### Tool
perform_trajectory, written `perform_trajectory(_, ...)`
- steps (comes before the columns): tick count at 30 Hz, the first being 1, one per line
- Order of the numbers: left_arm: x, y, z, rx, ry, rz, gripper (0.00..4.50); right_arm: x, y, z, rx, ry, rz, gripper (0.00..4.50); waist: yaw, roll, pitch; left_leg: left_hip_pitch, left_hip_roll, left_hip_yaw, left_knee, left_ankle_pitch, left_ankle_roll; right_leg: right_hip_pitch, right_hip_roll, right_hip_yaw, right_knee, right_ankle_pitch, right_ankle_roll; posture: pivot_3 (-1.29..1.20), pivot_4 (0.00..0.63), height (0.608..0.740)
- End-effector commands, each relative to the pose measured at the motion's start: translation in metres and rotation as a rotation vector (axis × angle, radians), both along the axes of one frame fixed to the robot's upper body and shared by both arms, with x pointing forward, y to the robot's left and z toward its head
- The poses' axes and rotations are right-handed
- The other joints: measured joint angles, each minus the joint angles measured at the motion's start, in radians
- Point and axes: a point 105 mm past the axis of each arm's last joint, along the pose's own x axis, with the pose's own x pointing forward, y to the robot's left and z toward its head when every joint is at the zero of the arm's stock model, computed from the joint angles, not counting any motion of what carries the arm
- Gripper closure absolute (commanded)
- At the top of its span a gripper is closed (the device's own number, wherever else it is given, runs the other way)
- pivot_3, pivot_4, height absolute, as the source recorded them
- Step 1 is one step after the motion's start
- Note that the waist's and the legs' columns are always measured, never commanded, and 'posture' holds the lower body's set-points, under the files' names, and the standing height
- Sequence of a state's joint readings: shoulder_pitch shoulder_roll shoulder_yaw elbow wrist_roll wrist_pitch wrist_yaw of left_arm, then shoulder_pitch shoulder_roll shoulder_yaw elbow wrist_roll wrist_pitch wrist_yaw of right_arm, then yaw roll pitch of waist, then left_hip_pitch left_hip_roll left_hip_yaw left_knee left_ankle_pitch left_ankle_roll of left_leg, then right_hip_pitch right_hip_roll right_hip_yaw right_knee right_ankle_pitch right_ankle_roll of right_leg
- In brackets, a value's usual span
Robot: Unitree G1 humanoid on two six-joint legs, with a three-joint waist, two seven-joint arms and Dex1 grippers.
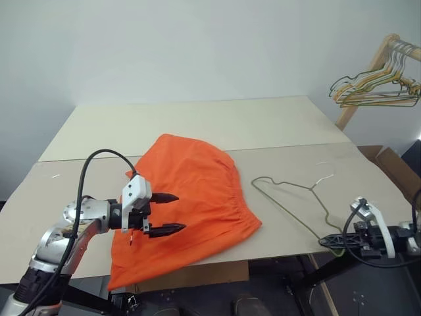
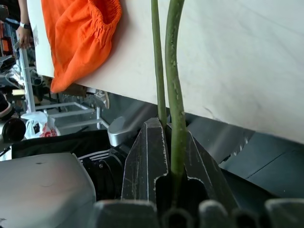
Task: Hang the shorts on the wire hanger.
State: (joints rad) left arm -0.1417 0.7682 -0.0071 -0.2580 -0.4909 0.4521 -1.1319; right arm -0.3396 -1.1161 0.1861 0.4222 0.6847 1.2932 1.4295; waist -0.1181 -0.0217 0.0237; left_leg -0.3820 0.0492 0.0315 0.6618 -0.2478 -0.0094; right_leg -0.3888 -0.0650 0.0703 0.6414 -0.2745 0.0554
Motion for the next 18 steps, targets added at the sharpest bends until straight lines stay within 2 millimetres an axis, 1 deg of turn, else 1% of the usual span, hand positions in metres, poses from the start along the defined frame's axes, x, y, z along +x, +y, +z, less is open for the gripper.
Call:
perform_trajectory(1,-0.001,0.0,0.005,0.022,-0.045,-0.008,0.04,0.006,0.006,0.008,0.036,-0.045,0.028,4.5,0.001,0.0,0.0,0.0,0.0,0.0,0.0,0.0,0.0,0.0,0.0,0.0,0.0,0.0,0.0,-0.09,0.0,0.74)
perform_trajectory(6,-0.003,-0.004,0.001,0.016,-0.035,-0.012,0.04,0.008,0.015,0.01,0.09,-0.061,0.039,4.5,0.009,0.0,0.0,0.0,0.0,0.0,0.0,0.0,0.0,0.0,0.0,0.0,0.0,0.001,-0.001,-0.09,0.0,0.74)
perform_trajectory(9,-0.004,-0.006,0.0,0.015,-0.033,-0.013,0.04,0.006,0.018,0.012,0.115,-0.068,0.059,4.5,0.013,0.0,0.0,0.0,0.0,0.0,0.0,0.0,0.0,0.0,0.0,0.0,0.0,0.003,-0.005,-0.09,0.0,0.74)
perform_trajectory(14,-0.004,-0.008,-0.002,0.017,-0.029,-0.008,0.04,0.004,0.021,0.013,0.14,-0.071,0.08,4.5,0.021,0.0,0.0,0.001,0.0,0.0,0.0,0.0,0.0,0.0,0.0,0.0,0.0,0.003,-0.005,-0.08,0.0,0.74)
perform_trajectory(18,-0.007,-0.011,-0.003,0.011,-0.023,-0.011,0.04,0.007,0.021,0.008,0.123,-0.056,0.062,4.5,0.022,0.0,0.0,0.001,0.0,0.0,0.0,0.0,0.0,0.0,0.0,0.0,0.001,0.003,-0.005,-0.08,0.0,0.74)
